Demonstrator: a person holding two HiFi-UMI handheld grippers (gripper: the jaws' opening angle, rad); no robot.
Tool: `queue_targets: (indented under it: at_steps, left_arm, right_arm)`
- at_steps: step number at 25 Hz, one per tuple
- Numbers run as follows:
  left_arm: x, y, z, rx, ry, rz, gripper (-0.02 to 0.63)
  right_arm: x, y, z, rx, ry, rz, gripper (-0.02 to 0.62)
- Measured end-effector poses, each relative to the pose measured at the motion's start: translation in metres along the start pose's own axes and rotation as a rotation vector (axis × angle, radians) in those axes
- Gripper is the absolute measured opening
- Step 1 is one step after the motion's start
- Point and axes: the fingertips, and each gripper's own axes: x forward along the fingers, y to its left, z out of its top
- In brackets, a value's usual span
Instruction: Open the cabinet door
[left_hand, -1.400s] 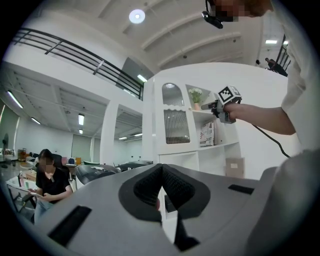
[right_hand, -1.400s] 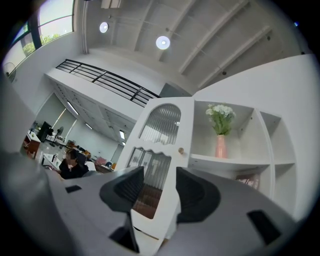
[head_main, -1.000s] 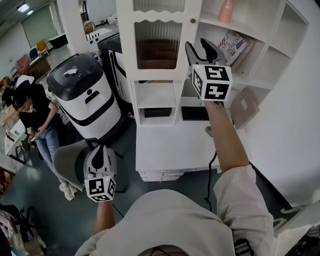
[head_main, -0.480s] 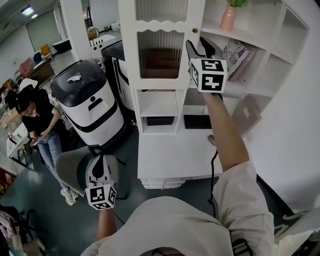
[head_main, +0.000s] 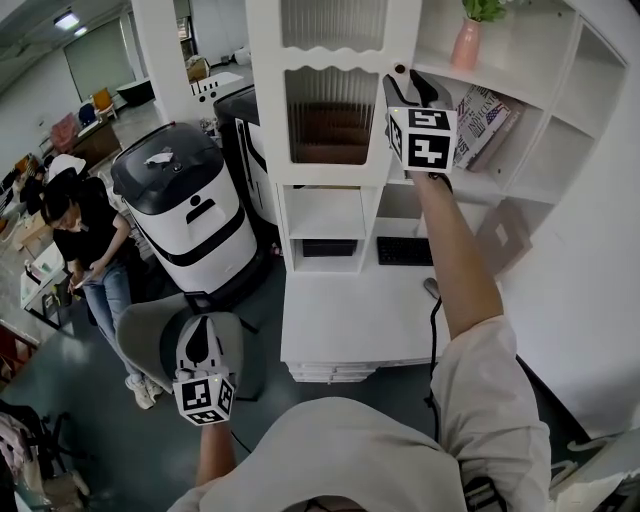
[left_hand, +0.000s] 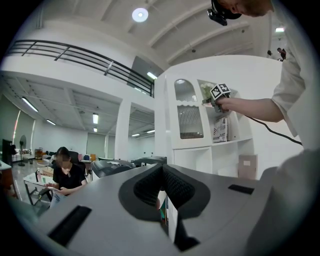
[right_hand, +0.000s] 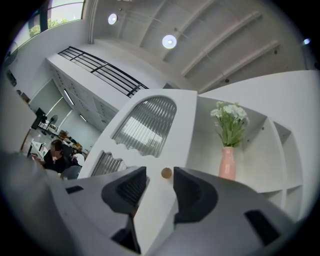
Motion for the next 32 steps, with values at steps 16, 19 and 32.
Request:
queue_targets:
  at_steps: [16, 19, 32]
  left_arm:
    - [-0.012, 0.013, -0.003, 0.002, 0.014, 0.07, -0.002]
    - [-0.014, 0.016, -0.004, 0.0, 0.017, 0.082, -0.002]
    - [-0.012, 0.013, -0.007, 0.001, 0.026, 0.086, -0.002]
  right_arm:
    - [0.035, -0.01, -0.011, 0.008, 0.024, -0.013, 0.135]
    - [0.038, -0.011, -0.01, 0.0, 0.02, -0.021, 0.117]
    - [0.04, -0.012, -0.01, -0.108, -0.042, -0.03, 0.087]
